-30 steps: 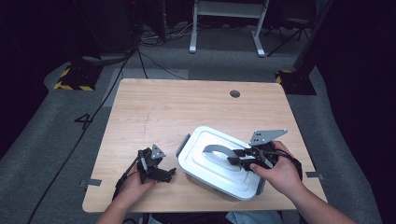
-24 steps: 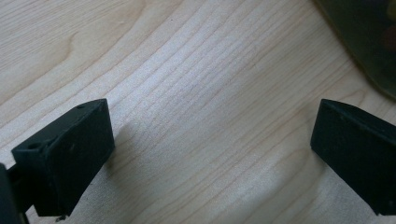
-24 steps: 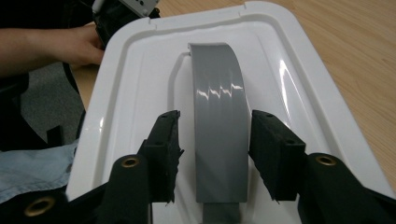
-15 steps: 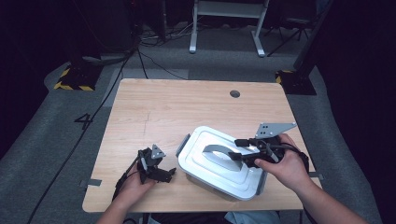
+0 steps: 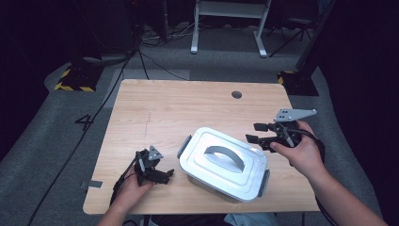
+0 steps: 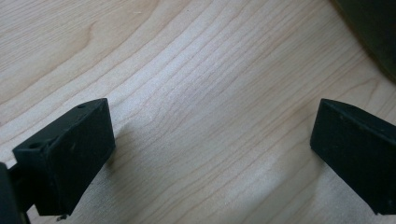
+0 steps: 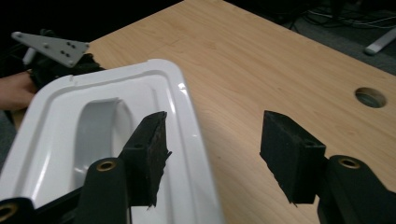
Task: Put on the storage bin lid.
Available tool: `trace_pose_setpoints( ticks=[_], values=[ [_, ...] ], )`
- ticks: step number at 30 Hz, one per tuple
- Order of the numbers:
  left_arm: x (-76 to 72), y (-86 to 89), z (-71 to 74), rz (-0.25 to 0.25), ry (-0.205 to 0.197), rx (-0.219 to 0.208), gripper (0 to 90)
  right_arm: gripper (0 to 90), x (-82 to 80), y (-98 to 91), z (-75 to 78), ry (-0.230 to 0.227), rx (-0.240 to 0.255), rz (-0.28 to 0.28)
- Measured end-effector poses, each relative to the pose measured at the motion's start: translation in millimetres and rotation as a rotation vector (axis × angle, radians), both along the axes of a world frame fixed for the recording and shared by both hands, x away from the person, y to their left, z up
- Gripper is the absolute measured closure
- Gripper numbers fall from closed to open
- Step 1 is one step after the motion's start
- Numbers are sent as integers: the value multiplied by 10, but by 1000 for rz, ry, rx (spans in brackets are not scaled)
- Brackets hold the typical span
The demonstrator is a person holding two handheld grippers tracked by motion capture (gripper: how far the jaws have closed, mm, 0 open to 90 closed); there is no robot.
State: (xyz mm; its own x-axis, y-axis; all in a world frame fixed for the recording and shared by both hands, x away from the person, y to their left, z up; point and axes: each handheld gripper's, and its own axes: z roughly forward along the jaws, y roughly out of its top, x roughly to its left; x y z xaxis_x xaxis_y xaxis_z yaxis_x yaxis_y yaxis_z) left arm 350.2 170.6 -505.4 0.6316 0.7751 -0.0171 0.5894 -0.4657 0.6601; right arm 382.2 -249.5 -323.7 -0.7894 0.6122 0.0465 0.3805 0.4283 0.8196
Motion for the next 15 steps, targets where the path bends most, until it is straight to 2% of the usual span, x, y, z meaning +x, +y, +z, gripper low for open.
trace_pose_setpoints(
  ticks=[3, 15],
  values=[
    [-5, 5, -1, 5, -2, 0, 2, 413, 51, -112, -27, -5, -7, -36],
    [-19, 24, -3, 15, -3, -2, 2, 401, 127, -649, -287, 39, -15, -175]
  ],
)
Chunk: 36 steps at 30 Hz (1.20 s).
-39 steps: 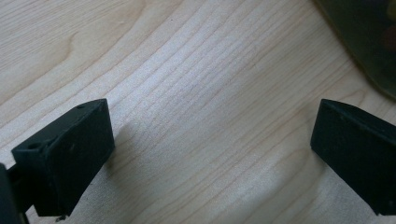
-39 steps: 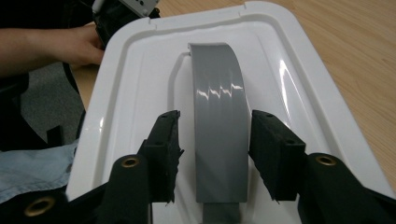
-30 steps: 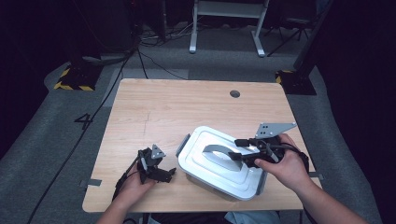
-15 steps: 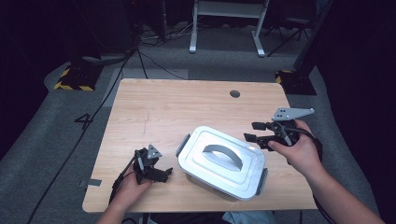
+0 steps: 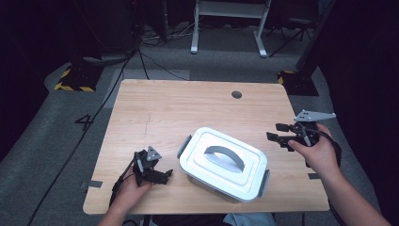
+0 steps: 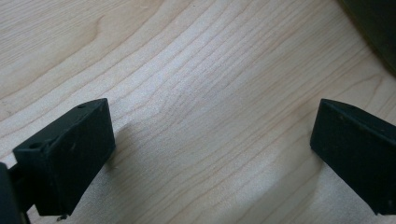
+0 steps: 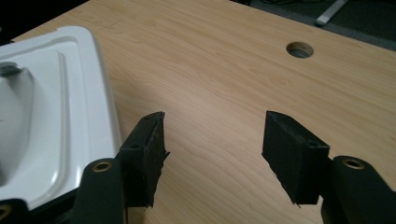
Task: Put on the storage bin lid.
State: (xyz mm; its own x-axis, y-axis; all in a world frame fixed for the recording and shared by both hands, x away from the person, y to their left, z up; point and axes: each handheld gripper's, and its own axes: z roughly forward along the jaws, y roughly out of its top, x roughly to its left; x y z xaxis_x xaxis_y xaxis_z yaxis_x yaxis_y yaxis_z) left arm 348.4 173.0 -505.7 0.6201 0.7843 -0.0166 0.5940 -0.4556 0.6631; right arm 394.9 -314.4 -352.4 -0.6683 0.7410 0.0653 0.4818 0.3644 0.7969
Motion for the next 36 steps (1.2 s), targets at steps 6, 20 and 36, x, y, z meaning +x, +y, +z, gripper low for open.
trace_pose_setpoints(
  ticks=[6, 20, 36],
  values=[
    [0, 0, 0, 0, 0, 0, 2, 397, -9, -249, -211, 37, -20, -58],
    [1, 0, -1, -2, 1, -1, 2, 369, -48, -689, -778, 131, -65, -142],
    [0, 0, 0, 0, 0, 0, 2, 313, -264, -654, -1335, 145, -100, -94]
  ],
)
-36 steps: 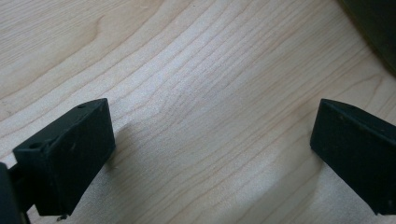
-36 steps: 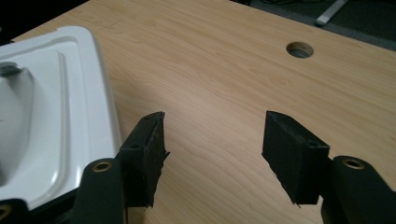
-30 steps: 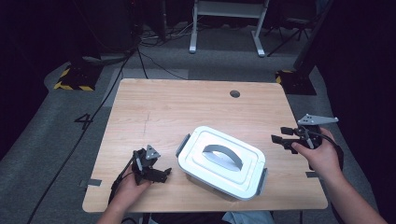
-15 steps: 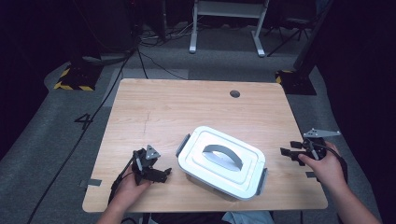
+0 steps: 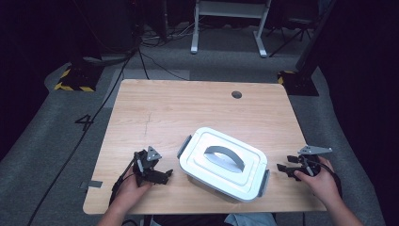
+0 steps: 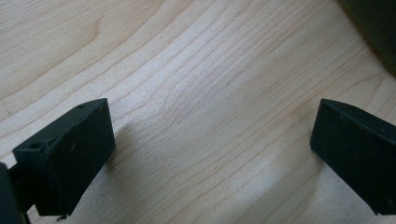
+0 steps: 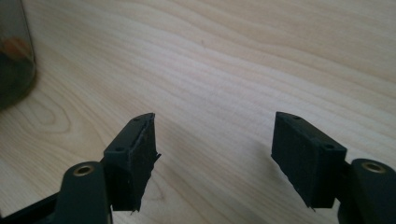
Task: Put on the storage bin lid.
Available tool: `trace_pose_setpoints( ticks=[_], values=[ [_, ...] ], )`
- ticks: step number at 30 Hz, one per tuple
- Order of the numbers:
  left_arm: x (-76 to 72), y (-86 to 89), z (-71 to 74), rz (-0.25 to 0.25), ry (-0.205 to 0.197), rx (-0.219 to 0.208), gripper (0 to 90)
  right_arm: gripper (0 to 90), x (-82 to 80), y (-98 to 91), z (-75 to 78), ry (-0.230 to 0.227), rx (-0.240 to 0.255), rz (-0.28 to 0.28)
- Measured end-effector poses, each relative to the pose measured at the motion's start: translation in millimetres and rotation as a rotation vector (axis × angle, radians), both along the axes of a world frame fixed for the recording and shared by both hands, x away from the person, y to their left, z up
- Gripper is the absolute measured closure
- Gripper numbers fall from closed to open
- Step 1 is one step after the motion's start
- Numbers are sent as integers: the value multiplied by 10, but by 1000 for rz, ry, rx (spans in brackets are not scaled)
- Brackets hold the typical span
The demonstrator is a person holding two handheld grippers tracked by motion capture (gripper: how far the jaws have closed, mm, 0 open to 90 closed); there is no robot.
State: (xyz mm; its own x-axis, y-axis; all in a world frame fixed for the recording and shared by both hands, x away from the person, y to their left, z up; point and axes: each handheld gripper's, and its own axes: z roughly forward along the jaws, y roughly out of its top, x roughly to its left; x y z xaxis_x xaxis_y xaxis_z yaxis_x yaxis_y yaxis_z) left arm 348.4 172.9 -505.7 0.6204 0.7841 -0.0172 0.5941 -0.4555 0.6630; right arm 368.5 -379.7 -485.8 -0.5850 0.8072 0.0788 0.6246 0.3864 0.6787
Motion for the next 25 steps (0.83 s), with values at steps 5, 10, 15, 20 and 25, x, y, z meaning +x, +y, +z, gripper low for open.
trace_pose_setpoints(
  ticks=[5, 10, 15, 20, 25],
  values=[
    [0, 0, 0, 0, 0, 0, 2, 272, -63, 52, -80, -24, -20, 16],
    [0, 0, 0, 0, -1, 1, 2, 160, -110, 91, -144, -76, -22, 11],
    [1, 0, -1, -2, 0, 0, 2, 94, -109, 100, -189, -104, -35, 5],
    [1, 1, 0, -2, 0, 1, 2, 54, -103, 104, -192, -99, -36, -6],
    [0, 0, -1, -1, 1, 0, 1, 6, -78, 112, -199, -85, -47, -35]
  ],
)
